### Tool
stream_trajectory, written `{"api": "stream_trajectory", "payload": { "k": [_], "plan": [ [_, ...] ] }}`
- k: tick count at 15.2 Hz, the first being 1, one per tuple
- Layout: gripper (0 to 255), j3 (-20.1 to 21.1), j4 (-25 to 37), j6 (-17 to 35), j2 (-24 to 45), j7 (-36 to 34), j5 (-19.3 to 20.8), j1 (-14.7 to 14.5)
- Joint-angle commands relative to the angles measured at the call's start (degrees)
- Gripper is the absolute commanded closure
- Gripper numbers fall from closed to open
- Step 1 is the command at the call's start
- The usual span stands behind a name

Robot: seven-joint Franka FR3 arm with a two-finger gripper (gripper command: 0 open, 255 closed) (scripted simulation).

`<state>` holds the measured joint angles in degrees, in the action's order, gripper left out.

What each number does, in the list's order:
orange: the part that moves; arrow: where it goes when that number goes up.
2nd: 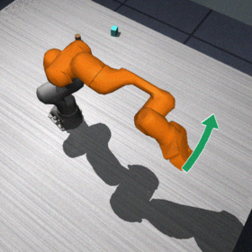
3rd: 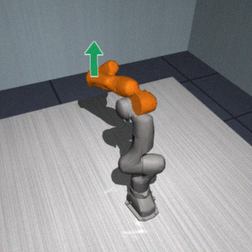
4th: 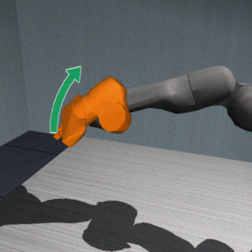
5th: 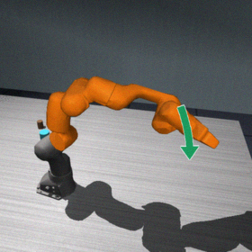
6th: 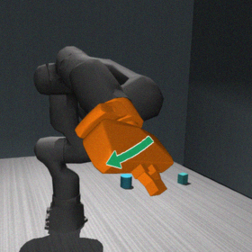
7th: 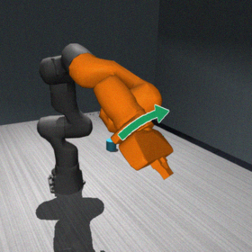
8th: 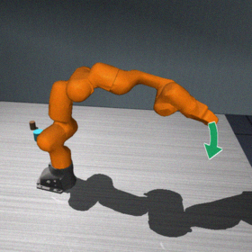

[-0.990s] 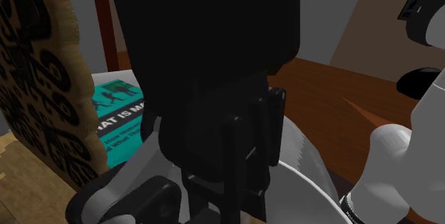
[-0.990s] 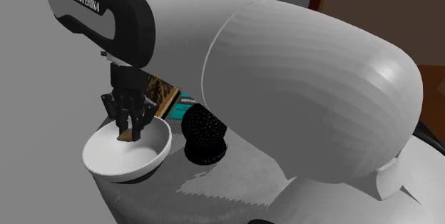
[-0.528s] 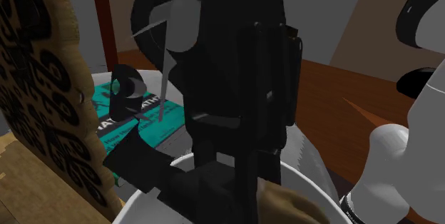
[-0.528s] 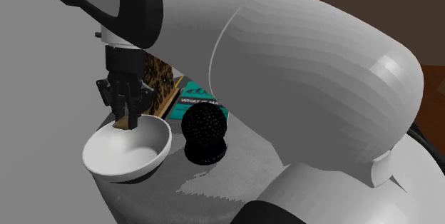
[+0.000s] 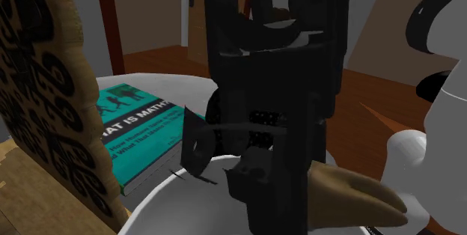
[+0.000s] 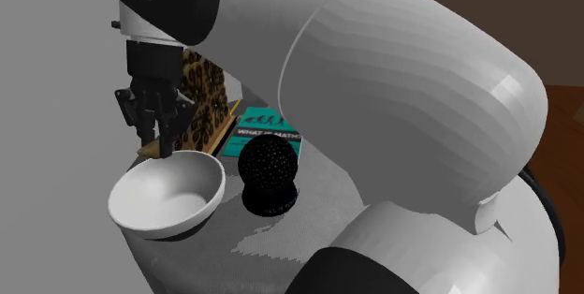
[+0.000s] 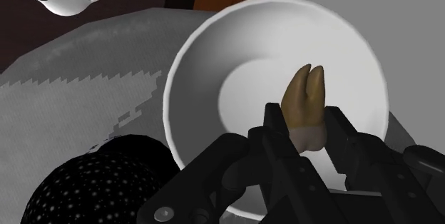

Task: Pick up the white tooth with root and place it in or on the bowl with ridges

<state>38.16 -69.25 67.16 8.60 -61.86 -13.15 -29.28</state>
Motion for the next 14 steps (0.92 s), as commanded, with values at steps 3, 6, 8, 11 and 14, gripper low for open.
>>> {"api": "stream_trajectory", "payload": {
  "k": [3,6,8,11,14],
  "plan": [
    [255,-0.4,-5.9,3.3,-2.7,1.8,-1.3,1.0],
    [255,-0.7,-9.9,5.8,-4.3,3.2,-1.9,1.6],
    [255,-0.9,-12.4,7.4,-5.2,4.0,-2.3,1.8],
    [255,-1.1,-15.9,9.8,-6.3,5.1,-2.8,2.1],
    [255,-1.1,-16.4,10.2,-6.5,5.3,-2.8,2.2]
  ]
}}
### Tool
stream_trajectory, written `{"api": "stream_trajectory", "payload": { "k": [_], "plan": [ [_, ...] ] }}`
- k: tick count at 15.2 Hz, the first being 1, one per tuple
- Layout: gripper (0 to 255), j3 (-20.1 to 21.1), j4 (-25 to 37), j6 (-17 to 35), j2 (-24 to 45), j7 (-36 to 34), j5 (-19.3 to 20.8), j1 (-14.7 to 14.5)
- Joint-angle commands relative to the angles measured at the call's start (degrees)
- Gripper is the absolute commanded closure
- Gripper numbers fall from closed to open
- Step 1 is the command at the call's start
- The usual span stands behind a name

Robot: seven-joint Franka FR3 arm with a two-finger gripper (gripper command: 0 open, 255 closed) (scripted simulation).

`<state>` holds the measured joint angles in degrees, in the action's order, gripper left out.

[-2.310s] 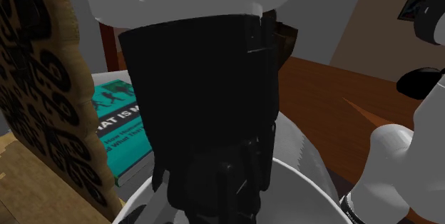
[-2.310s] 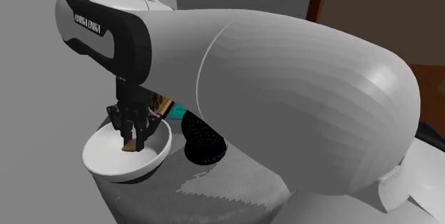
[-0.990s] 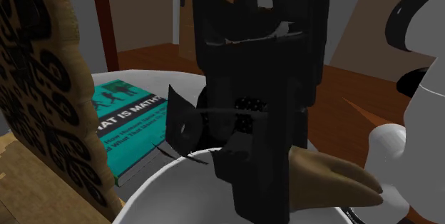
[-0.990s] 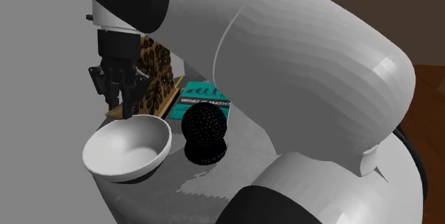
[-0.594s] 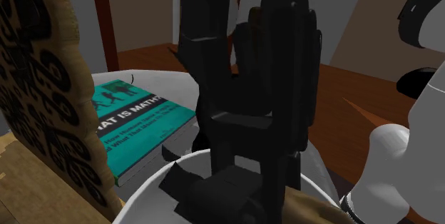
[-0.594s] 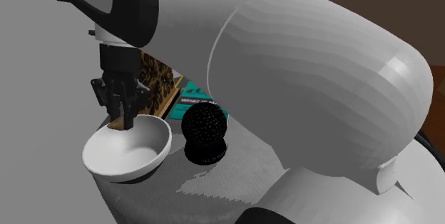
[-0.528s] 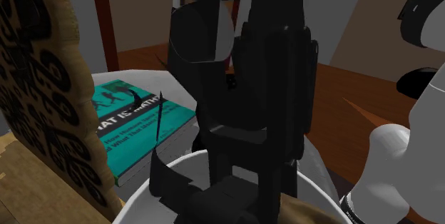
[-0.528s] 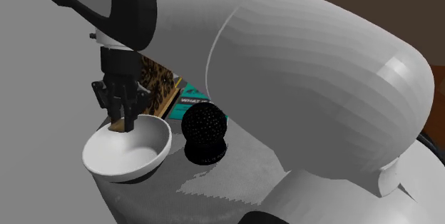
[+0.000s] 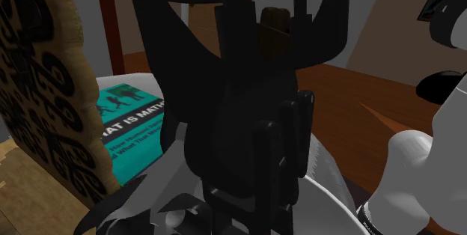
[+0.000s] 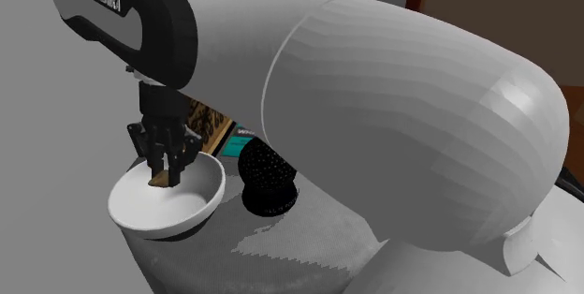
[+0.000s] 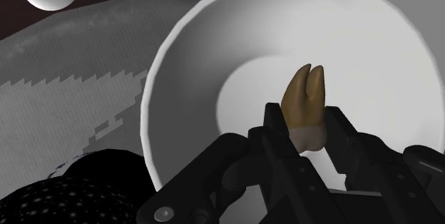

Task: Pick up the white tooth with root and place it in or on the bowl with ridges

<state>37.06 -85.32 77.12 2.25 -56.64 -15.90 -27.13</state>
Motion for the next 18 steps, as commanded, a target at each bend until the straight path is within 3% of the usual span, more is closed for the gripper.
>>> {"api": "stream_trajectory", "payload": {
  "k": [1,5,6,11,15,18],
  "plan": [
    [255,0.0,-0.3,0.2,-0.1,0.1,-0.1,0.0],
    [255,0.0,-0.3,0.2,-0.1,0.1,-0.1,0.0],
    [0,0.0,-0.3,0.2,-0.1,0.1,-0.1,0.0],
    [0,0.0,-0.3,0.2,-0.1,0.1,-0.1,0.0],
    [0,0.6,13.6,-7.9,6.3,-3.3,3.1,-1.3],
    [0,0.5,13.6,-7.9,6.3,-3.3,3.1,-1.3]
  ]
}}
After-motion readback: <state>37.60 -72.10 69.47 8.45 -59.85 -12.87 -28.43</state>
